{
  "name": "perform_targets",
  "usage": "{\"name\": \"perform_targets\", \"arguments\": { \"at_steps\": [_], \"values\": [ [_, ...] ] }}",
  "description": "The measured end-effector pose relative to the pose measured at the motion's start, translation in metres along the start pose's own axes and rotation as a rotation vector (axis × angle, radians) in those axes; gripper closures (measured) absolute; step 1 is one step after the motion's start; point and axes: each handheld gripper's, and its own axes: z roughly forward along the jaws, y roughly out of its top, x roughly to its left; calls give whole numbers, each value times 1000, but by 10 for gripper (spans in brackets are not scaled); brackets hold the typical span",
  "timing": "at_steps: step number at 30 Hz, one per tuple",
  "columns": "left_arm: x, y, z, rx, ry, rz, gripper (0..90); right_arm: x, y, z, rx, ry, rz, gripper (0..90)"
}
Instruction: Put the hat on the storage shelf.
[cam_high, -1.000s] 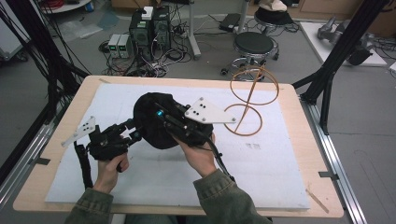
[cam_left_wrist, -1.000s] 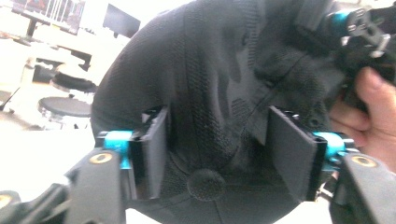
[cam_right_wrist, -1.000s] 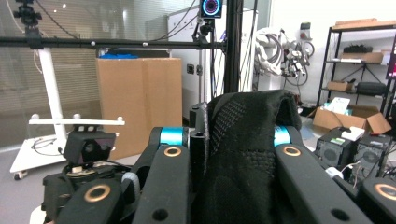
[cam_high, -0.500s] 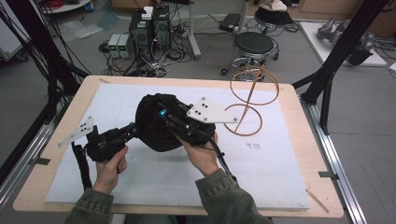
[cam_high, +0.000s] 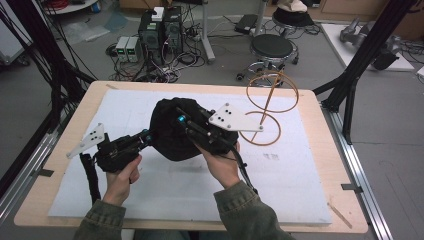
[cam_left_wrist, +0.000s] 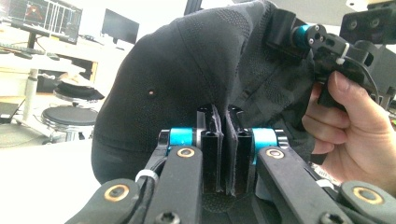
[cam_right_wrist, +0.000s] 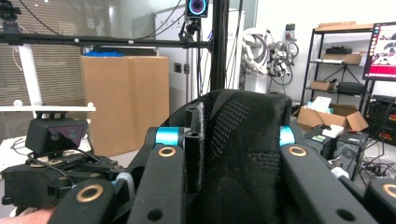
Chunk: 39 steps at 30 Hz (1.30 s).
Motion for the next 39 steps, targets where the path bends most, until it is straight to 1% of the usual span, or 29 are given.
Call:
{"name": "perform_targets", "arguments": {
  "at_steps": [2, 3, 6, 7, 8, 9, 11, 12, 13, 17, 21, 22, 23, 25, 26, 28, 29, 30, 31, 32, 33, 34, 35, 37, 39],
  "values": [
    [0, 0, 2, -8, 3, -4, 862, -1, 0, -1, 0, -3, -1, 732],
    [-1, 0, 3, -8, 5, 5, 864, -2, 0, -2, 3, -7, 2, 729],
    [-1, 1, 4, -13, 4, 9, 864, -4, -1, -3, 6, -13, 3, 723],
    [-1, 3, 4, -24, 5, 9, 863, -6, -1, -4, 8, -16, 5, 714],
    [-1, 3, 4, -24, 5, 9, 863, -6, -1, -5, 9, -18, 6, 710],
    [-1, 6, 4, -42, 17, 14, 863, -6, -1, -5, 7, -24, 7, 708],
    [-3, 9, 5, -59, 32, 25, 863, -7, -1, -6, 6, -25, 4, 703],
    [-3, 9, 5, -59, 32, 25, 863, -7, -1, -6, 4, -33, 6, 696],
    [-4, 11, 5, -64, 40, 33, 863, -8, -1, -6, 6, -32, 8, 687],
    [-5, 18, 7, -79, 48, 50, 863, -10, -1, -8, 9, -42, 9, 667],
    [-8, 21, 11, -90, 53, 51, 863, -12, -2, -11, 10, -52, 8, 641],
    [-8, 21, 12, -89, 53, 53, 863, -14, -2, -13, 13, -62, 13, 616],
    [-8, 21, 13, -91, 54, 53, 863, -14, -2, -13, 13, -62, 13, 616],
    [-9, 22, 16, -91, 48, 47, 863, -18, -4, -16, 28, -68, 13, 588],
    [-9, 22, 17, -87, 47, 51, 863, -18, -4, -16, 28, -68, 13, 588],
    [-11, 22, 20, -89, 43, 51, 863, -20, -6, -22, 41, -88, 18, 553],
    [-11, 23, 22, -89, 41, 56, 863, -20, -6, -22, 41, -88, 18, 553],
    [-13, 24, 25, -95, 40, 53, 864, -20, -7, -25, 46, -104, 10, 502],
    [-13, 24, 25, -95, 40, 53, 864, -20, -7, -25, 46, -104, 10, 502],
    [-13, 25, 26, -97, 42, 54, 864, -20, -8, -27, 50, -115, 6, 473],
    [-13, 26, 27, -101, 49, 56, 865, -22, -10, -31, 60, -132, 13, 430],
    [-13, 26, 28, -107, 57, 51, 865, -22, -10, -31, 60, -132, 13, 430],
    [-13, 27, 29, -113, 61, 50, 868, -26, -13, -35, 67, -145, 22, 410],
    [-14, 28, 32, -110, 71, 56, 868, -28, -15, -37, 72, -152, 28, 401],
    [-14, 28, 34, -104, 77, 66, 869, -36, -20, -43, 93, -169, 57, 351]
  ]
}}
